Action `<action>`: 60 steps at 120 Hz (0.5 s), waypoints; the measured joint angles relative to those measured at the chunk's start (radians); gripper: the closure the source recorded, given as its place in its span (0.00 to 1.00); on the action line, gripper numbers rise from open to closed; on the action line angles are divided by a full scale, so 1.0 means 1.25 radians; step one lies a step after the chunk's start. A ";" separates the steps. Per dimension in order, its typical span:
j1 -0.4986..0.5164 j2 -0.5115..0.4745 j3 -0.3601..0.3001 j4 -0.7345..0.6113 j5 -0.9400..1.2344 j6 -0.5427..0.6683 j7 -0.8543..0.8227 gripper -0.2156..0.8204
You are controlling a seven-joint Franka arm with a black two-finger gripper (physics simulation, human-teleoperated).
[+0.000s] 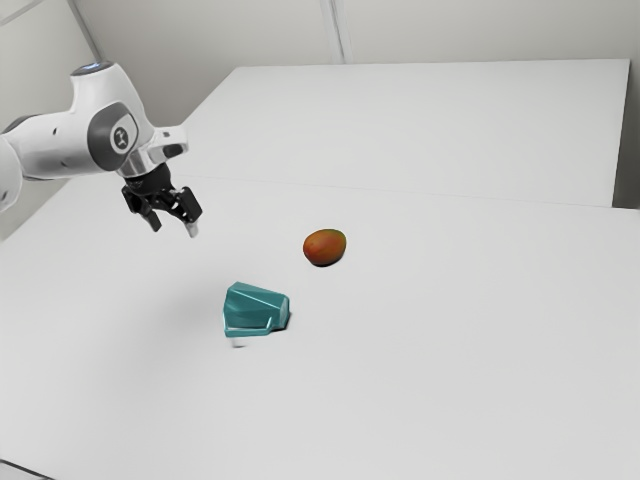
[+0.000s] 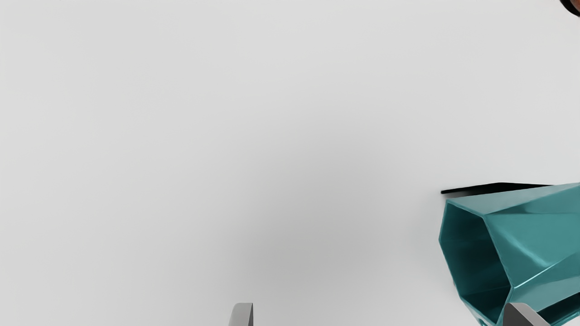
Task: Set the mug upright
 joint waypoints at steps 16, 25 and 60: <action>-0.006 -0.029 0.011 -0.026 -0.005 0.006 -0.006 0.21; -0.009 -0.041 0.028 -0.050 -0.043 0.006 -0.008 0.21; 0.027 -0.048 0.073 -0.168 -0.312 -0.027 0.016 0.21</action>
